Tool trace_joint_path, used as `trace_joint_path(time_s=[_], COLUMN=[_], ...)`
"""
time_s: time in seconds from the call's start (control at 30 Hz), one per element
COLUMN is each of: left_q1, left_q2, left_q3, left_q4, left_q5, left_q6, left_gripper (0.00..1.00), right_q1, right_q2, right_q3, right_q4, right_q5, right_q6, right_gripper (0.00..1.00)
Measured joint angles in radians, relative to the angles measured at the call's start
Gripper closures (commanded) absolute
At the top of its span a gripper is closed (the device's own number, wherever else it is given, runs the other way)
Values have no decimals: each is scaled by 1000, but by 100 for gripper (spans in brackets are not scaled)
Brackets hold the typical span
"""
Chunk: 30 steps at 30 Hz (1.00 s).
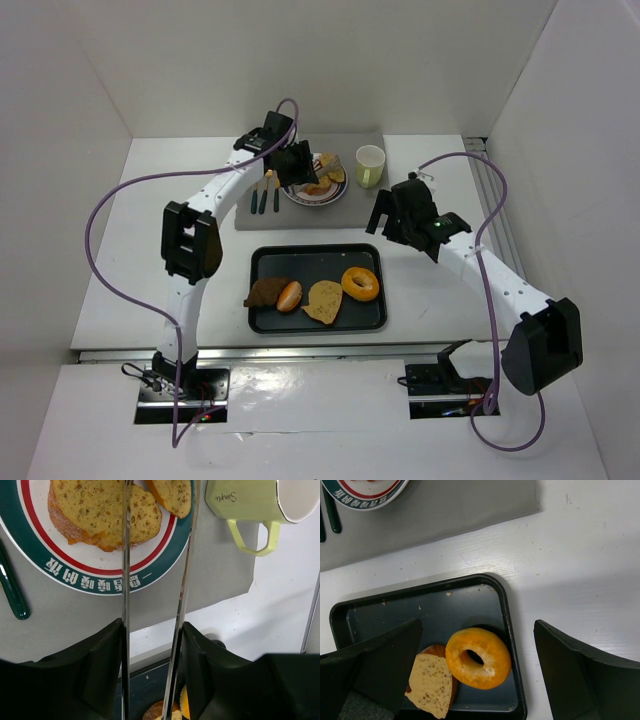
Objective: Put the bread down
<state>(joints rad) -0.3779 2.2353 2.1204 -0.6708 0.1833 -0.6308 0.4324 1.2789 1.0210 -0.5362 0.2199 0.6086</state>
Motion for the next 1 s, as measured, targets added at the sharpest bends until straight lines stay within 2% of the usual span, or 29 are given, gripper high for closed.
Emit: trace_joint_path(time_s=[0.23,0.4,0.57,0.7,0.9,1.0], left_q1=[1,-4,-41,-100,-217,-265], left_q2=[-53,-242,-536,-708,-739,-737], left_q3=[-11,-96,-325,-562,-829,-889], left_q4=[-10,-13,-4,-21,-38,-42], left_q5=[1,-5,3,63,157,204], left_q6=[2,42,106,136,132,131], left_gripper=[46,46,45,37,36,36], right_q1=[0,8,13,19,19,19], right_q2=[1,-23,-93,-124,-172,-196], right_q3=[0,0,0,0,-1,-1], right_q4=[-1,-5,-11,-33,-81,-95], right_q5=[0,1,22,59,117,133], right_q6=[0,0,5,13,24,26], right_gripper=[0,0,0,0,0,0])
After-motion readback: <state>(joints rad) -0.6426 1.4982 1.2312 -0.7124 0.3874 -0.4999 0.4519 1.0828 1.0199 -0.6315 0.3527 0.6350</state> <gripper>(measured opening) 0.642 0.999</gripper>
